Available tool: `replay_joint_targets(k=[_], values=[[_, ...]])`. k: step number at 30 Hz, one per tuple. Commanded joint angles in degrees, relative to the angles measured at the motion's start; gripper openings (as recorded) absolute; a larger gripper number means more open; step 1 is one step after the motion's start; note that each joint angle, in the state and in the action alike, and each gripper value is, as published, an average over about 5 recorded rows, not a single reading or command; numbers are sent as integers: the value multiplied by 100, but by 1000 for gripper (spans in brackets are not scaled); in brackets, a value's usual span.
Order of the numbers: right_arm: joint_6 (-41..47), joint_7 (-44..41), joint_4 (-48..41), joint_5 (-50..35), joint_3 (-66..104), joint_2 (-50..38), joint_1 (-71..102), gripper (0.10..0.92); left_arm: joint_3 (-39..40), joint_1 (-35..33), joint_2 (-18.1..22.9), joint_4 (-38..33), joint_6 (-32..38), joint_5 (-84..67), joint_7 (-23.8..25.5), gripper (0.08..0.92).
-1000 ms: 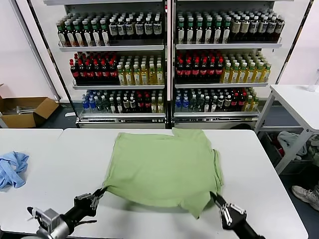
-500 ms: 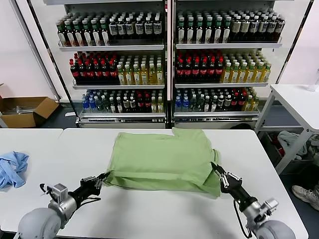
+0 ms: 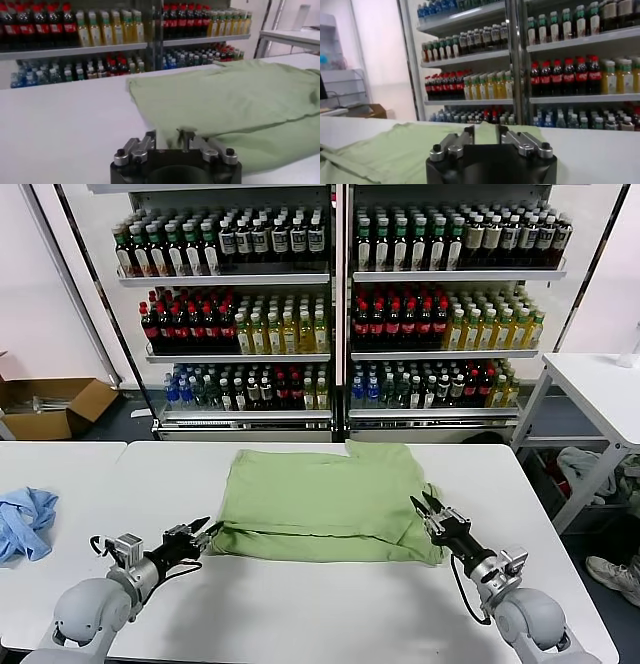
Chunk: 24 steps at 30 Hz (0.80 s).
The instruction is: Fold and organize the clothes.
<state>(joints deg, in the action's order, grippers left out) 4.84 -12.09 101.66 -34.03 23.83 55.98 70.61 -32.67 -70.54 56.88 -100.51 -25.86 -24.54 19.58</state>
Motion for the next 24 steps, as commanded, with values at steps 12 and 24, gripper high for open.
replay_joint_targets(k=[12, 24], values=[[589, 578, 974, 723, 675, -242, 1751, 820, 3, -790, -40, -617, 130, 523, -260, 816], [754, 643, 913, 946, 435, -85, 1814, 603, 213, -451, 41, -316, 90, 358, -195, 814]])
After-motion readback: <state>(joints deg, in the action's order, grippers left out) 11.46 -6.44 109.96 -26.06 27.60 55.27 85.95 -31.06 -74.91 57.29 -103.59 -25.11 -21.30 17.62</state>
